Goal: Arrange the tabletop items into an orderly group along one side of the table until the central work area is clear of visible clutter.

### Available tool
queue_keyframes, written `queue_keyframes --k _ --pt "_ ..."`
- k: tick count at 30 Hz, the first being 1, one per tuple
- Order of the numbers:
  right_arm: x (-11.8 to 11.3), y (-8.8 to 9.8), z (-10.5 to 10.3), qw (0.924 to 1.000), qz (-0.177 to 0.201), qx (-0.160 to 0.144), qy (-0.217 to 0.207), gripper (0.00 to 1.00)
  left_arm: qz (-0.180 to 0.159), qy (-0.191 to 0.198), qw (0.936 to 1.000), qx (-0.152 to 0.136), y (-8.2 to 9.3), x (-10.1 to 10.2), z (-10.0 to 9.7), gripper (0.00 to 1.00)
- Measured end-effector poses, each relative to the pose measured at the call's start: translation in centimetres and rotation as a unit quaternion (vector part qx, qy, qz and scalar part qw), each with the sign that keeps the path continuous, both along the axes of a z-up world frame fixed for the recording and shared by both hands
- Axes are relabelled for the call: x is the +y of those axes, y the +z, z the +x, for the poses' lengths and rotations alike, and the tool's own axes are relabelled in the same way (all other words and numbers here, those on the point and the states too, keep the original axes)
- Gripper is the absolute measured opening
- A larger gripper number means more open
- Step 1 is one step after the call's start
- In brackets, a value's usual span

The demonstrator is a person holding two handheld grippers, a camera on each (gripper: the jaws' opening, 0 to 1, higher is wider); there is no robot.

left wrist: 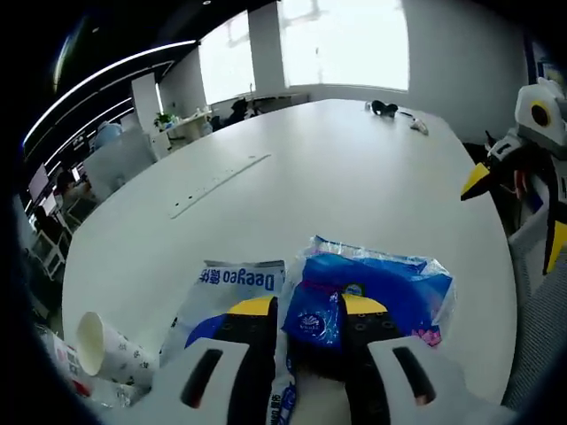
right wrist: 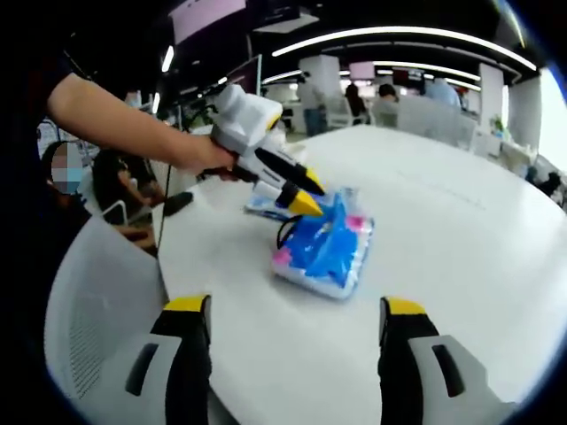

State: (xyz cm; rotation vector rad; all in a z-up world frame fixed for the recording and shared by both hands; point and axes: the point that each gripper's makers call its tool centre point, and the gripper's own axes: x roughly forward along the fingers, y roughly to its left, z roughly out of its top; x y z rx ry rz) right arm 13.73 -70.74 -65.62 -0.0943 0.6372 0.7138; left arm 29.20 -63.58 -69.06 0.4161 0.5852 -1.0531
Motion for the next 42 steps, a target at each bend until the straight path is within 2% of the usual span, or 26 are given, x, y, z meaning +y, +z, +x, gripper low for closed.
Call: queue_keyframes --k 4,9,19,30,42 --pt "0.2 0.1 0.0 1.0000 0.000 -0.003 0.003 0.74 0.007 -0.011 0.9999 0.010 -0.2 0.2 -1.1 0.17" --pt "0.3 0.2 0.0 1.0000 0.003 -0.005 0.002 0.74 0.014 -0.028 0.9994 0.012 -0.2 0.1 -2.0 0.14" --pt "0.1 0.2 -0.5 1.0000 0.001 -0.004 0.003 0.73 0.015 -0.036 0.9985 0.037 -0.5 -0.3 -3.6 0.02" --pt "-0.9 -0.4 -1.0 0.9999 -0.006 0.001 -0.008 0.70 0.017 -0.049 0.9969 0.060 -1.1 -0.6 -6.3 0.01" --pt "-2.4 -1.2 -1.2 0.9996 -0.012 0.013 -0.023 0.62 0.013 -0.043 0.9965 0.070 -1.1 -0.1 -7.8 0.00"
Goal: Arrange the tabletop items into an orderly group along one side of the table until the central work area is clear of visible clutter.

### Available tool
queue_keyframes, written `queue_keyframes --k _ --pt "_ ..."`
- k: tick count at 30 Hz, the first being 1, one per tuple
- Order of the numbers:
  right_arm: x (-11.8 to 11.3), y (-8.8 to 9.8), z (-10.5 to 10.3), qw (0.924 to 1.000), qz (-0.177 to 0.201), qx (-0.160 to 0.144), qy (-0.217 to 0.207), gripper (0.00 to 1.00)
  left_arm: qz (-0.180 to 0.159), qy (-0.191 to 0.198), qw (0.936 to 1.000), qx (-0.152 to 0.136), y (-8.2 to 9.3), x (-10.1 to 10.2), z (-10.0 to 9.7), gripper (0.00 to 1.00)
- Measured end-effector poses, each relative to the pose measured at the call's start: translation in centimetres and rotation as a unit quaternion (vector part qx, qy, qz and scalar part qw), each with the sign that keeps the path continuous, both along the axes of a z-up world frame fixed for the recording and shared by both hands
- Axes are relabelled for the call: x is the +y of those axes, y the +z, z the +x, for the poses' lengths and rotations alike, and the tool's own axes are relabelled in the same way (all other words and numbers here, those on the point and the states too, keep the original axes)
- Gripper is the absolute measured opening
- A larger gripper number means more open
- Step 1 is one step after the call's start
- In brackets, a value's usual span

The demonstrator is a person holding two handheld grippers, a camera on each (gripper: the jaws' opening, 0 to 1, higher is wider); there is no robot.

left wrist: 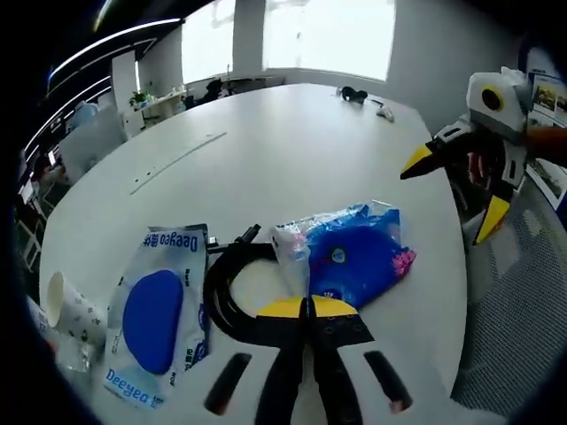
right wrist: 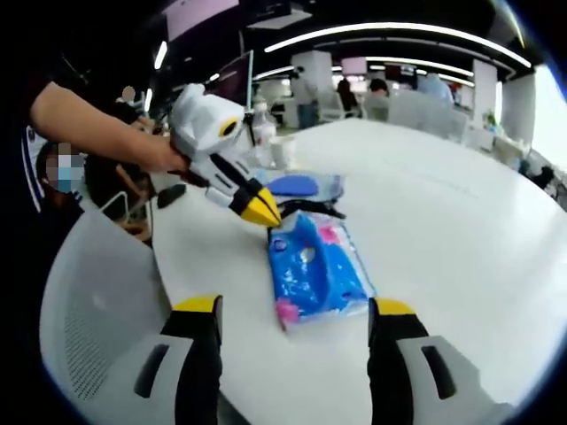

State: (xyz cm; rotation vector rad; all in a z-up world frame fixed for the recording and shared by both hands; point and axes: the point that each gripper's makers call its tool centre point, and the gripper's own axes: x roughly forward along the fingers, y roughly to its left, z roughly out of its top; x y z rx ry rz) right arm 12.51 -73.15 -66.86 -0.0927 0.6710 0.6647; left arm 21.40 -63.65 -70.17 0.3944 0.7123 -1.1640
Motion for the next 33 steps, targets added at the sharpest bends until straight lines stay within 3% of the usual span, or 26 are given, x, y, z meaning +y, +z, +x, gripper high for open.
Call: queue_keyframes --k 9,22,33 --pt "-1.1 -0.7 -0.4 0.9997 -0.001 0.021 -0.015 0.47 0.006 -0.021 0.9997 0.010 -0.1 -0.4 -2.2 0.00" --pt "-2.4 -2.1 -0.8 0.9987 -0.007 0.045 -0.023 0.38 0.008 -0.043 0.9987 0.026 -0.4 -1.7 -5.4 0.01" --pt "-3.6 -2.7 -1.1 0.9981 -0.010 0.043 -0.043 0.38 0.009 -0.037 0.9988 0.031 -0.8 -1.8 -6.3 0.02"
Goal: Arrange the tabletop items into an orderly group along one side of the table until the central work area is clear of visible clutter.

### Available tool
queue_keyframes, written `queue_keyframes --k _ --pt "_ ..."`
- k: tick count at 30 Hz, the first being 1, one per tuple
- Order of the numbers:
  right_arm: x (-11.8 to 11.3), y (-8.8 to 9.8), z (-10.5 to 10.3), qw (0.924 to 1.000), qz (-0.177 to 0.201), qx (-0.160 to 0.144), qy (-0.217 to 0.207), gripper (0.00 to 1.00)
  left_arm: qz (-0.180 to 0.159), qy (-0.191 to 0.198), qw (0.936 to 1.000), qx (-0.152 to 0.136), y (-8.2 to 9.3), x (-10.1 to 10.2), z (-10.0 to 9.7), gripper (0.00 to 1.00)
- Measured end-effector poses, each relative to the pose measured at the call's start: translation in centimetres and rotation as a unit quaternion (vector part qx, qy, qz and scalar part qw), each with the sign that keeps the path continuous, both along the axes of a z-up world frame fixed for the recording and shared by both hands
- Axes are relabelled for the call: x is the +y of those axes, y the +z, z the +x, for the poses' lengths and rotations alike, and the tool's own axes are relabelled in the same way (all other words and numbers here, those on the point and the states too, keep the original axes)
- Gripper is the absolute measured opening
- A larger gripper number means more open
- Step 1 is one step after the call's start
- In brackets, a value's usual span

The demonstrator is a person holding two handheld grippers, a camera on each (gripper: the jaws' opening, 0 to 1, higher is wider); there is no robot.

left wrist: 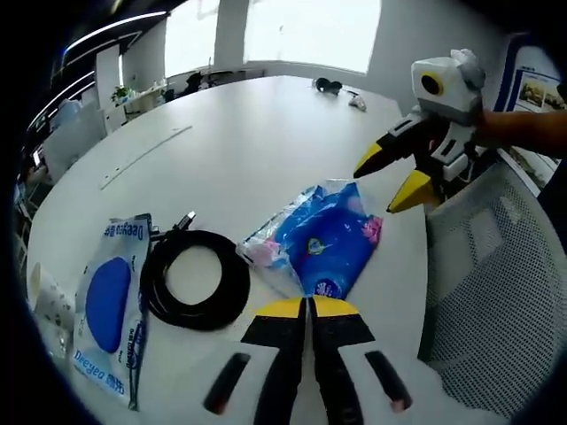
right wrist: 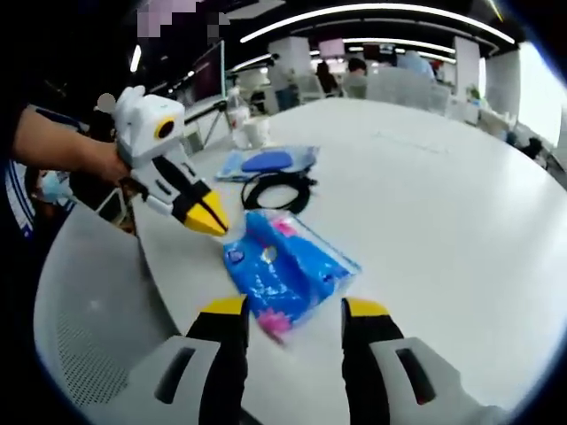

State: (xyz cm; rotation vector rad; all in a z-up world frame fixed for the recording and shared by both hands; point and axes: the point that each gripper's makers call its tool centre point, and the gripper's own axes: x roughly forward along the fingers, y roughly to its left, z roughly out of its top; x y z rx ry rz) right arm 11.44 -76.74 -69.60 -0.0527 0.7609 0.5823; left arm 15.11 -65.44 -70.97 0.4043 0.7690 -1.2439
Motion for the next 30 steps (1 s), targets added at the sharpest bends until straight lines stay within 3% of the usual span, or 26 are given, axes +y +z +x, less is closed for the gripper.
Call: queue_keyframes --k 2,4,14,27,30 --pt "-0.3 -0.4 0.0 1.0000 -0.002 0.005 -0.006 0.37 0.007 0.019 0.9994 -0.029 0.0 0.1 1.0 0.09" --pt "-0.4 -0.7 -0.1 0.9999 -0.001 0.008 -0.009 0.36 -0.007 0.030 0.9994 -0.017 0.2 -0.3 0.9 0.17" --pt "-0.1 -1.3 0.3 0.9990 0.024 0.027 -0.027 0.29 0.007 0.038 0.9992 -0.009 -0.8 -1.1 0.8 0.11" --pt "-0.3 -2.5 0.3 0.9980 0.022 0.051 -0.032 0.10 0.024 0.070 0.9973 0.004 -1.2 -1.0 0.9 0.03" --pt "-0.4 -2.6 0.4 0.9984 0.016 0.048 -0.027 0.06 0.036 0.060 0.9975 -0.010 -1.2 -0.9 0.8 0.01"
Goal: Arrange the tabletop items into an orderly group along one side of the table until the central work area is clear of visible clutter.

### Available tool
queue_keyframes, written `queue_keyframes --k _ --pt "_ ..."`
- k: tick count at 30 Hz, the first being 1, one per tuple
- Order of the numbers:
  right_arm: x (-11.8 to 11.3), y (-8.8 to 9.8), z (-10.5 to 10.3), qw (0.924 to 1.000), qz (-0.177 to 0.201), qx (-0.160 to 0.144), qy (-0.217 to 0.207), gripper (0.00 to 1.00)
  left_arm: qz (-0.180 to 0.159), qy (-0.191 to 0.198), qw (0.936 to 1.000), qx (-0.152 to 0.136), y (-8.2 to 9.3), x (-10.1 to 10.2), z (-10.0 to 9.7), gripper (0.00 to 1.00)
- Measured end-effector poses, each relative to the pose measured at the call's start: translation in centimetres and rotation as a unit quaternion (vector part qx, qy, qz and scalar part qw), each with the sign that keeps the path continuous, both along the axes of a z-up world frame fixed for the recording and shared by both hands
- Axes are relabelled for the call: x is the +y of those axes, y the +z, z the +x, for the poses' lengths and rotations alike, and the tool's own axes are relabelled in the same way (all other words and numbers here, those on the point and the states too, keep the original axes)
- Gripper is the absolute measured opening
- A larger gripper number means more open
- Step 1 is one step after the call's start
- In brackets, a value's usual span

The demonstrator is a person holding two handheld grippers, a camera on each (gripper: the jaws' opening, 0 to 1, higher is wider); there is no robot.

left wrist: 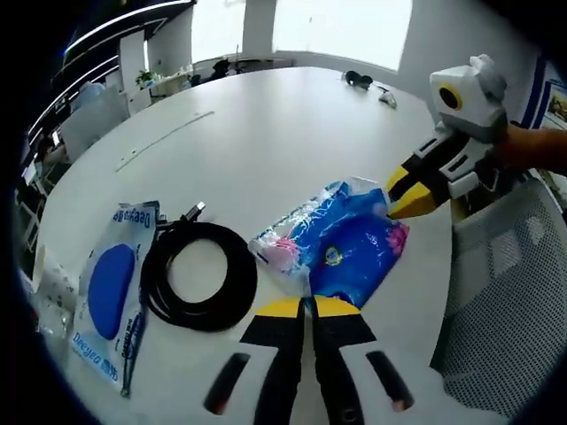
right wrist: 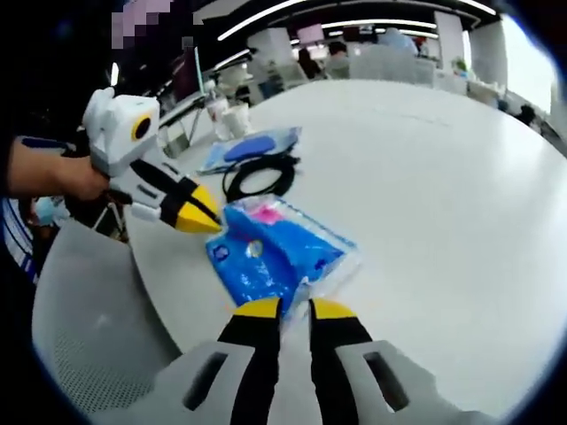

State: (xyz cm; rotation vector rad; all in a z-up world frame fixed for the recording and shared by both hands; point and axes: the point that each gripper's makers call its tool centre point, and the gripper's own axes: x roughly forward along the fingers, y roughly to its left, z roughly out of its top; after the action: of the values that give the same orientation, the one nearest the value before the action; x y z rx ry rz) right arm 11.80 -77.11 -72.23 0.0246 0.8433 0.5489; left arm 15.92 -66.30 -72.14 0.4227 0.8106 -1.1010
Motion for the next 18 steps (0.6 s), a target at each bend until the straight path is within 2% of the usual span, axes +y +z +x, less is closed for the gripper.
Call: queue_keyframes --k 2,9,18 --pt "-0.4 -0.2 -0.1 0.9999 -0.013 0.002 0.008 0.00 0.001 -0.001 1.0000 -0.006 0.1 0.0 0.2 0.00" --pt "-0.8 0.6 0.1 0.9998 -0.015 -0.006 0.009 0.00 -0.001 -0.003 0.9998 -0.017 0.4 -0.2 0.4 0.00" --pt "-1.7 2.1 0.6 0.9994 -0.028 -0.020 0.007 0.00 -0.024 -0.002 0.9994 -0.026 1.6 -0.8 0.6 0.00"
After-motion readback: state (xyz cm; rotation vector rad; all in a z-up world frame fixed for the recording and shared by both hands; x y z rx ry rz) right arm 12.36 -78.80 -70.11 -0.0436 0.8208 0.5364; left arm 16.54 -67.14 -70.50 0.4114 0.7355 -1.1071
